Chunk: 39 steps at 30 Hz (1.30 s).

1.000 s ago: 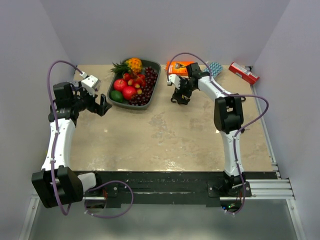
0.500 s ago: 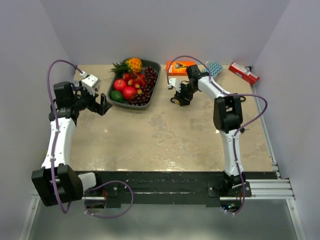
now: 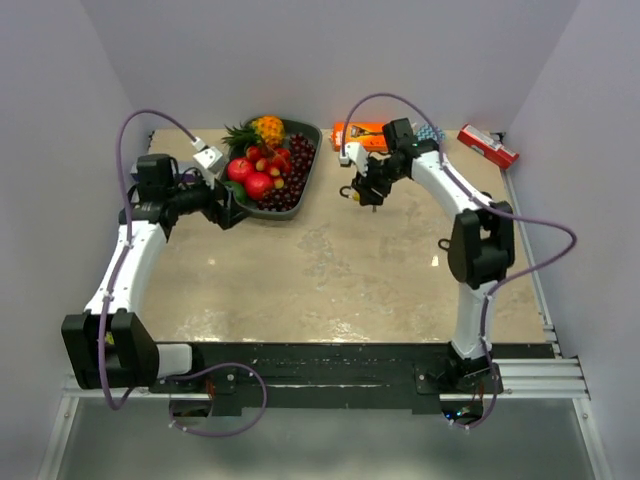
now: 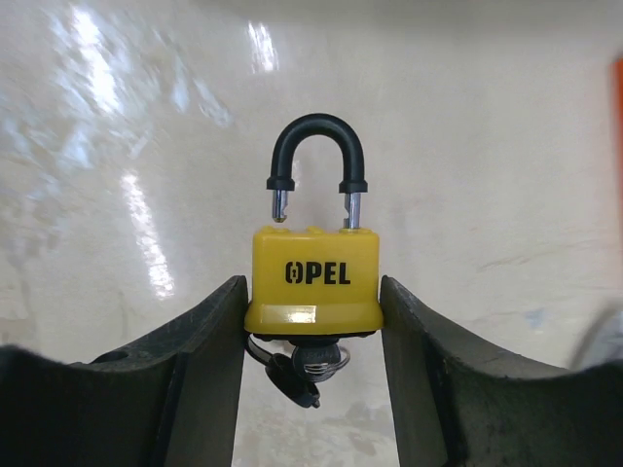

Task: Lock with the key
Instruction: Pick up the lock from the center of the board, then lock the lock.

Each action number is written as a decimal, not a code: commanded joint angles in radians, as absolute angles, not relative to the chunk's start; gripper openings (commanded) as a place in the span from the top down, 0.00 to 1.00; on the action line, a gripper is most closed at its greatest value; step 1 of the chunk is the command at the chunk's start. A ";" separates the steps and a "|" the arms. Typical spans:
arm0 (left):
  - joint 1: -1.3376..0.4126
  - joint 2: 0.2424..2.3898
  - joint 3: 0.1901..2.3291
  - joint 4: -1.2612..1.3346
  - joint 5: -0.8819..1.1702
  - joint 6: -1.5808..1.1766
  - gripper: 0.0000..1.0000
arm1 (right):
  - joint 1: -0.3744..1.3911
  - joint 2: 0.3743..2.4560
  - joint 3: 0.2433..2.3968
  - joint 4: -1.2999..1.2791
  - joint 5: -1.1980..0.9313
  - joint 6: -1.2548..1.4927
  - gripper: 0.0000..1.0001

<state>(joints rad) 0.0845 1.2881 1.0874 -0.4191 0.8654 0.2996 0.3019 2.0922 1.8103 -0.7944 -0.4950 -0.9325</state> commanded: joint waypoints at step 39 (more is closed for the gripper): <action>-0.321 1.393 1.141 0.008 1.072 -0.226 0.63 | 0.650 1.431 1.534 -0.620 -0.528 -1.029 1.00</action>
